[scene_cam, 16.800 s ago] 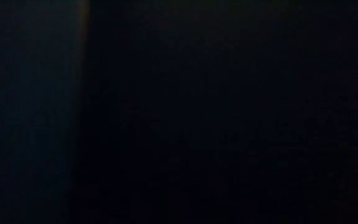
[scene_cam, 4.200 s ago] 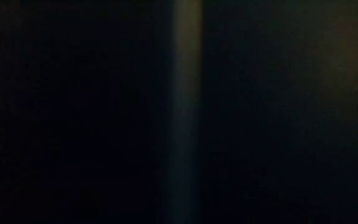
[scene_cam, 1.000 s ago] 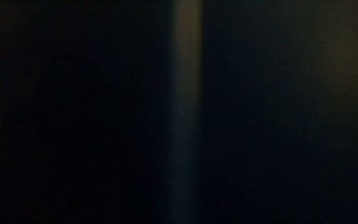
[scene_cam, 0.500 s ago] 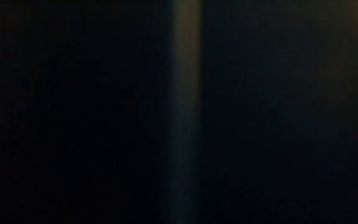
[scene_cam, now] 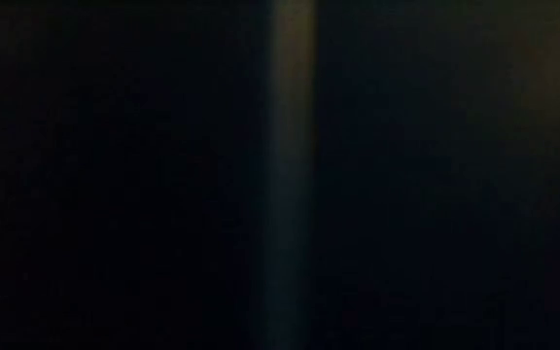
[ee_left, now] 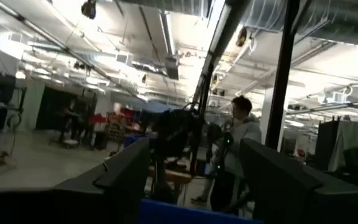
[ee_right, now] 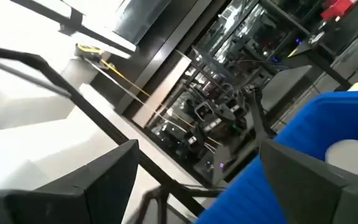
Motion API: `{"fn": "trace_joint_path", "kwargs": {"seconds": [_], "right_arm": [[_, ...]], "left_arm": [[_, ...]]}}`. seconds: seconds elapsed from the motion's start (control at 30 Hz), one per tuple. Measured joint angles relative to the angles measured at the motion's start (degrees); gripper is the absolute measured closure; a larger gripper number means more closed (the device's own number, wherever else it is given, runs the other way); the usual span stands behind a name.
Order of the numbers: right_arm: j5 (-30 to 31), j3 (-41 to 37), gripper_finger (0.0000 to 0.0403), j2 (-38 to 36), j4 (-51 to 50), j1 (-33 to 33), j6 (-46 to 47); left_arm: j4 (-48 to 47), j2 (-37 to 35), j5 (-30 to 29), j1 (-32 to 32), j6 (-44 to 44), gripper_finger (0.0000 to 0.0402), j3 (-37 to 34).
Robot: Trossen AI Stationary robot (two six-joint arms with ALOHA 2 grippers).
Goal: Pick and place slides into bin
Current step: Return to Home Position
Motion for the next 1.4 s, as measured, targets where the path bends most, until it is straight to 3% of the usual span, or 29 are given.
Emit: {"fn": "trace_joint_path", "kwargs": {"seconds": [0.17, 0.3, 0.4, 0.53, 0.7, 0.8, 1.0, 1.13, 1.4], "right_arm": [[2.39, -6.45, 0.0082, -4.45, 4.80, -0.02, -4.08], [-0.33, -9.54, 0.0082, -6.88, -2.31, 0.00, -10.81], [1.90, -10.77, 0.0082, -7.63, -5.99, 0.03, -8.55], [5.23, -11.64, 0.0082, -7.44, -3.70, 0.00, -8.58], [-1.91, -14.33, 0.0082, -7.45, -3.32, 0.02, -11.42], [-3.05, -17.79, 0.0082, -7.45, 1.62, 0.02, -11.48], [-11.10, -25.53, 0.0082, -7.50, 18.79, 0.02, -16.08], [-11.50, -30.34, 0.0082, -7.50, 28.58, 0.02, -18.84], [-9.54, -30.40, 0.0082, -7.61, 26.30, 0.00, -24.40]], "left_arm": [[-3.83, -7.05, -0.74, 0.02, 1.47, 0.0163, -1.65], [-10.54, -12.33, -1.56, 0.02, 0.53, 0.0163, -3.83], [-11.26, -15.37, -4.05, 0.05, -1.42, 0.0163, -6.86], [-10.73, -18.94, -3.24, 0.02, -2.02, 0.0163, -10.43], [-10.82, -22.07, -2.87, 0.02, -1.78, 0.0163, -13.00], [-11.06, -23.18, -2.87, 0.02, -1.98, 0.0163, -14.60], [-11.02, -23.53, -3.55, 0.02, -0.99, 0.0163, -15.61], [-9.93, -23.53, -5.28, 0.02, -2.22, 0.0163, -17.15], [-9.65, -23.53, -6.23, 0.03, 2.81, 0.0163, -17.94]]}}
